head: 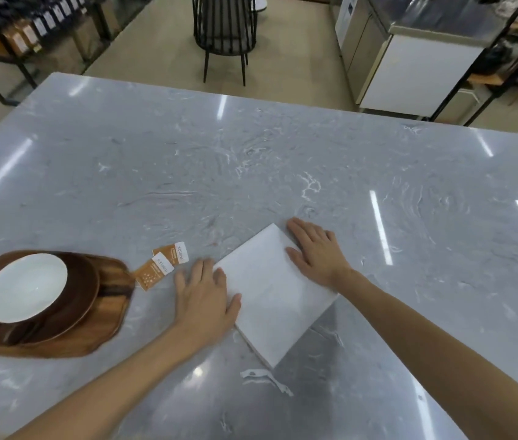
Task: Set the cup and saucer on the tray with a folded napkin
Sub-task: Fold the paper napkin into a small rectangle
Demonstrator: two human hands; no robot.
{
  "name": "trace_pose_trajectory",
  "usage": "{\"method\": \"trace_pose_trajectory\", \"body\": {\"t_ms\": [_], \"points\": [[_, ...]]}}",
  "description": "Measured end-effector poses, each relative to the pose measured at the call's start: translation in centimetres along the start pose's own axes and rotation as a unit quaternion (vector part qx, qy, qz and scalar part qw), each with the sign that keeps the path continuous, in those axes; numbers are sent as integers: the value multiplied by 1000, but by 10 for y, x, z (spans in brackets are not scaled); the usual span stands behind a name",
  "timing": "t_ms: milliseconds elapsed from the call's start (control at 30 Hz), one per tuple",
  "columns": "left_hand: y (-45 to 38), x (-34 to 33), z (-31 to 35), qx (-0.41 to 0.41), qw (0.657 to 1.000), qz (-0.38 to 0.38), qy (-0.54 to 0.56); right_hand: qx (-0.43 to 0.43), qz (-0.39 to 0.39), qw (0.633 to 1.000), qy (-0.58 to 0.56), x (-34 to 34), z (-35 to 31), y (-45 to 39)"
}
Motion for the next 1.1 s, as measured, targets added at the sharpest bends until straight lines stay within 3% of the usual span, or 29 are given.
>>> {"method": "trace_pose_trajectory", "body": {"t_ms": [133,267,400,533,833,1000,1100], "points": [[-50,11,15,-97,982,28,162,-201,52,976,-64,21,13,41],[-121,3,46,-131,964,-34,228,-323,-26,941,-97,35,32,87],[-175,-7,75,-184,957,-181,132,-333,-56,934,-117,41,31,97],[-198,-3,84,-233,937,-242,99,-333,-94,931,-118,39,28,94],[-201,-1,90,-236,932,-226,153,-361,-152,912,-123,35,23,93],[-200,15,84,-249,927,-201,194,-360,-112,918,-125,40,18,98],[-195,35,73,-250,919,-213,217,-343,-63,919,-182,50,18,99]]}}
Point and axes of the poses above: each hand's wrist, its own y-axis away from the middle knuckle, its own x-axis out of the back of the hand, z = x × y, the point moved 4 cm from there along -y, towards the middle knuckle, and after that the axes turned 13 degrees about z, right-handed, at the moved point
